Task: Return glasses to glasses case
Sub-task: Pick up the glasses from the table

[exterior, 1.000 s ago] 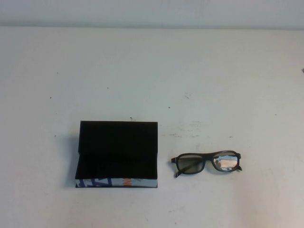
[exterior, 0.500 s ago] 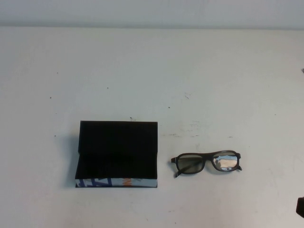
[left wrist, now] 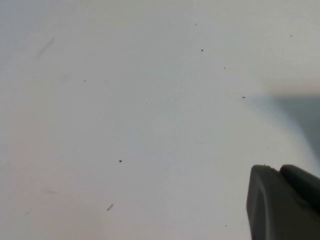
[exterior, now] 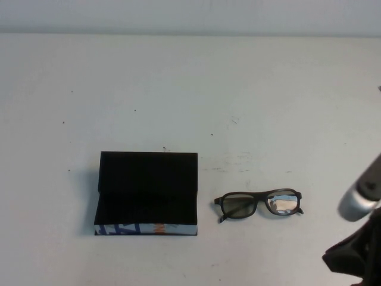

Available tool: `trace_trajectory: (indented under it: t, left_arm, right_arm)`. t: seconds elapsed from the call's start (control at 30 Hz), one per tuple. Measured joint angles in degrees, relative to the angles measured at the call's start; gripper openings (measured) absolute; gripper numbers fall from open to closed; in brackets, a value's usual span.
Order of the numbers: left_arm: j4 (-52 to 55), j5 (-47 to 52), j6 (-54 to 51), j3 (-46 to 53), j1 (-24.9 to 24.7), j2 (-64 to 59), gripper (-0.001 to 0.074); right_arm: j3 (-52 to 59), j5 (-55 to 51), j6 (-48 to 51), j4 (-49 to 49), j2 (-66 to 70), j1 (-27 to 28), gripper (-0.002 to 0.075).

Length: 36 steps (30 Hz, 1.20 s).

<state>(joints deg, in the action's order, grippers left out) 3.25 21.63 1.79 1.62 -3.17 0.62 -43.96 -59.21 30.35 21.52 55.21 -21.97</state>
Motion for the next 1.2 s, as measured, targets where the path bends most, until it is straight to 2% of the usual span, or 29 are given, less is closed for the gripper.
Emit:
trace_trajectory:
  t: [0.1,0.27,0.37,0.47,0.6,0.73,0.8,1.2]
  left_arm:
    - [0.0,0.0,0.0,0.0,0.0,0.0,0.0]
    - [0.0,0.0,0.0,0.0,0.0,0.0,0.0]
    - [0.0,0.0,0.0,0.0,0.0,0.0,0.0]
    - [0.0,0.0,0.0,0.0,0.0,0.0,0.0]
    - [0.1,0.0,0.0,0.0,0.0,0.0,0.0]
    - [0.1,0.0,0.0,0.0,0.0,0.0,0.0]
    - [0.2,0.0,0.0,0.0,0.0,0.0,0.0]
    - [0.2,0.0,0.0,0.0,0.0,0.0,0.0]
  right_arm:
    - [-3.1,0.8,0.4,-5.2,7.0,-6.2,-0.0011]
    - [-9.4,4.1,6.4,-11.5,17.5,-10.2,-0.001]
    - [-12.6,5.0,14.8,-12.8,22.9,-10.3,0.0013]
    - [-15.0,5.8,23.5,-13.2,26.8,-10.3,0.0068]
    - [-17.4,7.5,32.5,-14.1,31.0,-10.3,0.0186]
    - [-19.7,9.0,35.5,-15.3,35.5,-10.1,0.0329]
    - [-20.9,9.5,36.1,-15.8,38.0,-9.7,0.037]
    - [-28.3,9.2,37.9,-18.4,47.7,-8.2,0.0395]
